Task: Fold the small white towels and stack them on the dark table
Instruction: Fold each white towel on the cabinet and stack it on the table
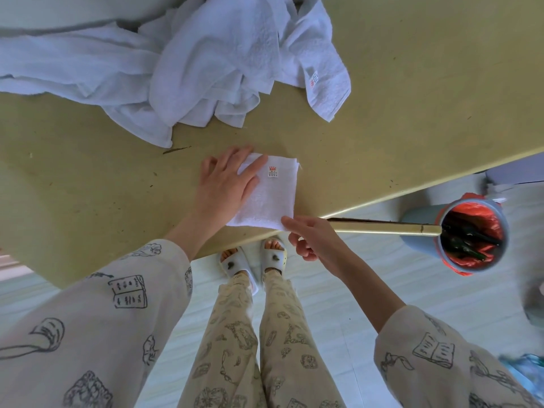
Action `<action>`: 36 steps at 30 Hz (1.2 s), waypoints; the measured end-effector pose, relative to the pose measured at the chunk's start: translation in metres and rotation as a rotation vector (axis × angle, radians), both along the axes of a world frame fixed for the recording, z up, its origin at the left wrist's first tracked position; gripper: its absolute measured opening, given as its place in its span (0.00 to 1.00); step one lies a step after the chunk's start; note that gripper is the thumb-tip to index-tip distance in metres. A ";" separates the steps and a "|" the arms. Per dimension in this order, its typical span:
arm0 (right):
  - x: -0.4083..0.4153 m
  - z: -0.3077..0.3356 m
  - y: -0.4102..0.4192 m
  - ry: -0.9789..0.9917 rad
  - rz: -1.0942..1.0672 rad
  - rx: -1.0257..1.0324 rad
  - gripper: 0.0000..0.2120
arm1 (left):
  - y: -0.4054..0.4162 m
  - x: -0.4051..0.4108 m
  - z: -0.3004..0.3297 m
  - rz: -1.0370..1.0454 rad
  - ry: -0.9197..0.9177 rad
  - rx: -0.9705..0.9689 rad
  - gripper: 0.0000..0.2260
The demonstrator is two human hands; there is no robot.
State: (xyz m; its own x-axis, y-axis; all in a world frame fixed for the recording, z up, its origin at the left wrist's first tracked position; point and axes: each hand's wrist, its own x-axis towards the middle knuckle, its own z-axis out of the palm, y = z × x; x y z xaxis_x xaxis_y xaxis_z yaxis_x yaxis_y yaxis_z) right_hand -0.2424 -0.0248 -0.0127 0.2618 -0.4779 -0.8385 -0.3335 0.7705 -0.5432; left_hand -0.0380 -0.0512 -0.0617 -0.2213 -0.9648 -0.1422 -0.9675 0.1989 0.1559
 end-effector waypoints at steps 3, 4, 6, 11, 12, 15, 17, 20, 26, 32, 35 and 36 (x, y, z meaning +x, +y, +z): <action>-0.006 -0.004 0.003 0.044 0.002 0.020 0.15 | 0.000 0.003 -0.001 -0.022 -0.006 -0.010 0.17; -0.007 -0.005 0.004 0.054 0.002 0.020 0.15 | 0.000 0.004 -0.001 -0.025 -0.004 -0.009 0.17; -0.007 -0.006 0.004 0.046 -0.016 0.031 0.15 | 0.000 0.004 -0.001 -0.032 0.001 -0.003 0.17; -0.001 -0.002 -0.006 0.059 -0.083 -0.022 0.10 | 0.006 0.007 0.005 0.049 0.131 -0.008 0.21; 0.000 -0.001 -0.011 0.076 -0.109 -0.055 0.11 | 0.008 0.009 0.006 0.085 0.172 -0.011 0.21; 0.009 -0.004 -0.031 0.147 -0.153 -0.193 0.19 | 0.006 0.014 0.010 0.164 0.255 -0.030 0.18; 0.017 -0.007 -0.047 0.214 -0.132 -0.307 0.19 | -0.002 0.015 0.012 0.206 0.298 -0.009 0.16; 0.030 -0.010 -0.069 0.303 -0.103 -0.411 0.16 | -0.012 0.014 0.017 0.261 0.365 0.051 0.13; 0.043 -0.014 -0.085 0.398 -0.031 -0.474 0.06 | -0.016 0.021 0.016 0.351 0.470 0.121 0.12; 0.043 -0.015 -0.084 0.425 -0.020 -0.481 0.06 | -0.024 0.027 0.014 0.354 0.523 0.185 0.07; 0.042 -0.015 -0.087 0.440 -0.004 -0.469 0.07 | -0.029 0.029 0.013 0.328 0.530 0.171 0.07; 0.043 -0.016 -0.087 0.451 0.004 -0.467 0.07 | -0.030 0.030 0.013 0.324 0.521 0.165 0.07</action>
